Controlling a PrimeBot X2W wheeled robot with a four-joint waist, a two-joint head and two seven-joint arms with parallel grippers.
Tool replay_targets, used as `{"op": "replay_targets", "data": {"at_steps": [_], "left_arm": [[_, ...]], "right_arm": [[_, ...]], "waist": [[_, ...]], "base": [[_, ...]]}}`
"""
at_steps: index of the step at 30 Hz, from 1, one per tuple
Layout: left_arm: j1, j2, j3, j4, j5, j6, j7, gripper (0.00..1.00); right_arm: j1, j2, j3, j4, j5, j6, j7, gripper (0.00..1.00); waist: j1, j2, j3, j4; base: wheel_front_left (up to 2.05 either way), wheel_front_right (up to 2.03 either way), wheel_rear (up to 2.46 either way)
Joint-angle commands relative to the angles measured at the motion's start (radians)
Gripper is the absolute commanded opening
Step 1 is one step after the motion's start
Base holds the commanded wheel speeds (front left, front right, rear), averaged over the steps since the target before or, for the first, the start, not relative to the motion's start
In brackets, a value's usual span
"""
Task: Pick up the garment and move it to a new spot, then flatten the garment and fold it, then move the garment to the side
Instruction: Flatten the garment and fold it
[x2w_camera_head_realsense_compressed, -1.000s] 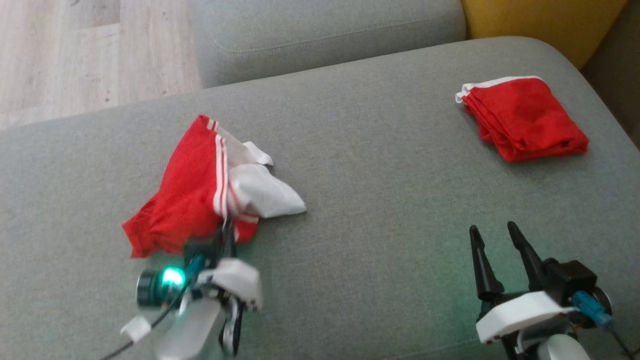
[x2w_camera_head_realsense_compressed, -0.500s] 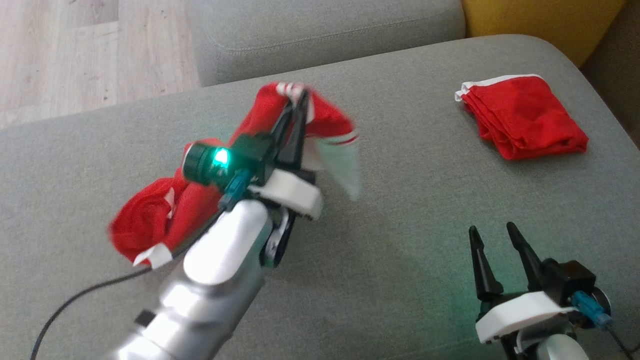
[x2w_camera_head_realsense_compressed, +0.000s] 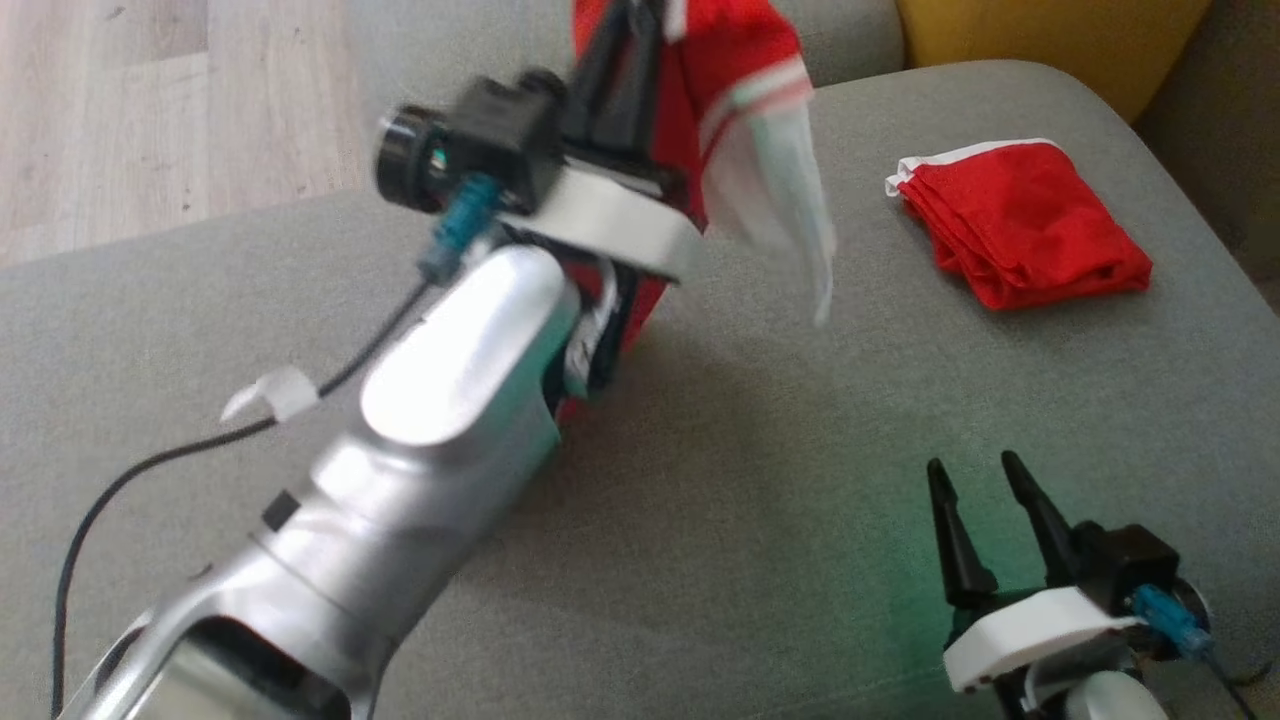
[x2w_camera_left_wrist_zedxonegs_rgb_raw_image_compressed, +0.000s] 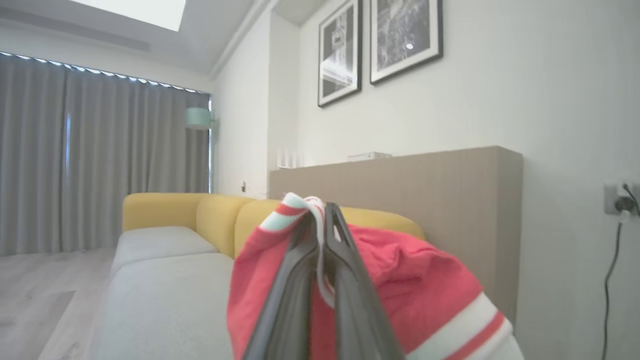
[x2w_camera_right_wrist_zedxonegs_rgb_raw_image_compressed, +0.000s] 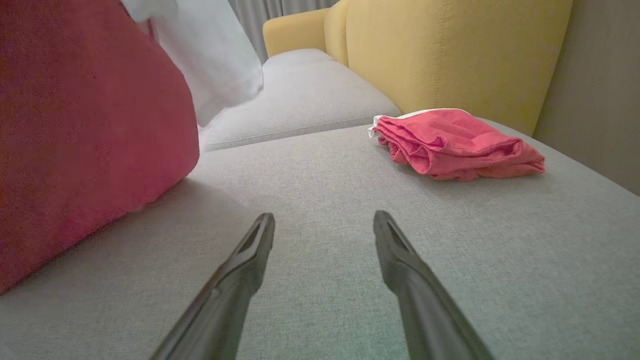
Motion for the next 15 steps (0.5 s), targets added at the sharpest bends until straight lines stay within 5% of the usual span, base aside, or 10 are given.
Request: {"op": "replay_targets", "data": {"at_steps": [1, 9, 15], "left_arm": [[-0.065, 0.017, 0.083, -0.05, 0.024, 0.014, -0.009, 0.0], [-0.053, 0.02, 0.199, -0.124, 0.05, -0.025, -0.009, 0.0], [0.06, 0.107, 0.232, -0.013, 0.007, -0.038, 0.01, 0.0]], "right_arm": [[-0.051, -0.006, 0.009, -0.031, 0.004, 0.007, -0.017, 1.0], [-0.051, -0.006, -0.007, -0.024, -0.003, 0.007, -0.018, 1.0], [-0.051, -0.006, -0.004, -0.025, 0.009, 0.007, -0.024, 1.0]], "waist": [[0.0, 0.0, 0.01, 0.006], [0.0, 0.0, 0.007, 0.043], [0.0, 0.0, 0.009, 0.075]], "base": [[0.0, 0.0, 0.0], [0.0, 0.0, 0.0], [0.0, 0.0, 0.0]]}}
